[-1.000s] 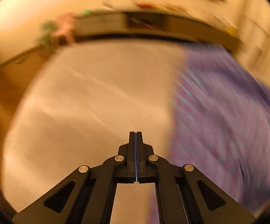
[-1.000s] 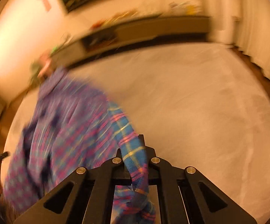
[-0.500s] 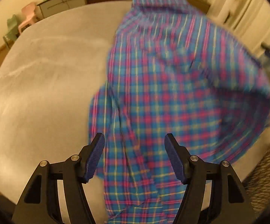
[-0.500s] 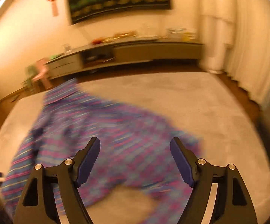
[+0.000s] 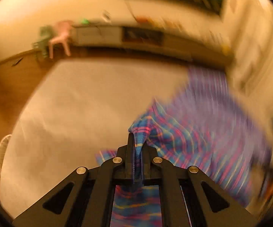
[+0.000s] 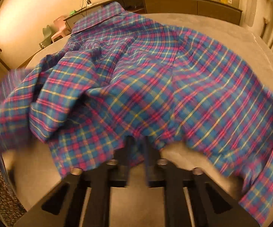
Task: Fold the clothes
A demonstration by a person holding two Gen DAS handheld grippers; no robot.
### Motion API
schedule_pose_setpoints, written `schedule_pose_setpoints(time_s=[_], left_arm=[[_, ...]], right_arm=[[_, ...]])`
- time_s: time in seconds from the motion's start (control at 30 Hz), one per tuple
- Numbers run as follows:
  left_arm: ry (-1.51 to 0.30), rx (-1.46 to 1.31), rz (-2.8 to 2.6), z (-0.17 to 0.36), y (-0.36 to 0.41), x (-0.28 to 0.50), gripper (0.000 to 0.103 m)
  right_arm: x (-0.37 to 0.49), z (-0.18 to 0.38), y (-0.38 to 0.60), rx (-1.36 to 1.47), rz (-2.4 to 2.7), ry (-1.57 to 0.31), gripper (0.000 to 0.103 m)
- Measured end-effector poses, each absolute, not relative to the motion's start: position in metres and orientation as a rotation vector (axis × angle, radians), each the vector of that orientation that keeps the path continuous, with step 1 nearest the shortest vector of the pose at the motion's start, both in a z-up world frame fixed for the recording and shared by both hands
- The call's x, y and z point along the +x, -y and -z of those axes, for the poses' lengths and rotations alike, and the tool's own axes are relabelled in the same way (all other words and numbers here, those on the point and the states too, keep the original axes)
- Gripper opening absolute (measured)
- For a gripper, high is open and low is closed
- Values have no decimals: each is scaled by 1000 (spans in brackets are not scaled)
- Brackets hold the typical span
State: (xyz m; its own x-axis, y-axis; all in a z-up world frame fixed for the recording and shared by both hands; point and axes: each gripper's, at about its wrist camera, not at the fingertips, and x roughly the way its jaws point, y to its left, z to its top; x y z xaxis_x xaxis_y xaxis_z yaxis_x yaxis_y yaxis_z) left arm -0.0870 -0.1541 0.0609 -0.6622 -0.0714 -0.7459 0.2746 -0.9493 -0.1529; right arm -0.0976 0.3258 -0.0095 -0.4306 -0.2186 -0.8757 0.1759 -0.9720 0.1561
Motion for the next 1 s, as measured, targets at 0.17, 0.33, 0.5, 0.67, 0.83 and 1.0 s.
schedule_pose_setpoints(time_s=[0.17,0.33,0.5,0.67,0.83,1.0], left_arm=[[-427,1217,2535,-57,198,-108,38],[-315,1182,2717,-33,146,-40,63],[-166,1262,2919,-4,81,-10,75],[176,1335,2881,26,39,-44,75],[254,1316,2830,29,34,-65,75],[260,1406,2803,50,36,-55,74]], right_arm=[[-98,9,-332,1507,2492,128,2],[-94,-1,-338,1484,2480,186,32],[-100,-16,-348,1434,2531,210,41],[-137,1,-381,1575,2668,57,41],[-138,-27,-439,1551,2980,161,41],[-83,-44,-334,1370,2519,143,71]])
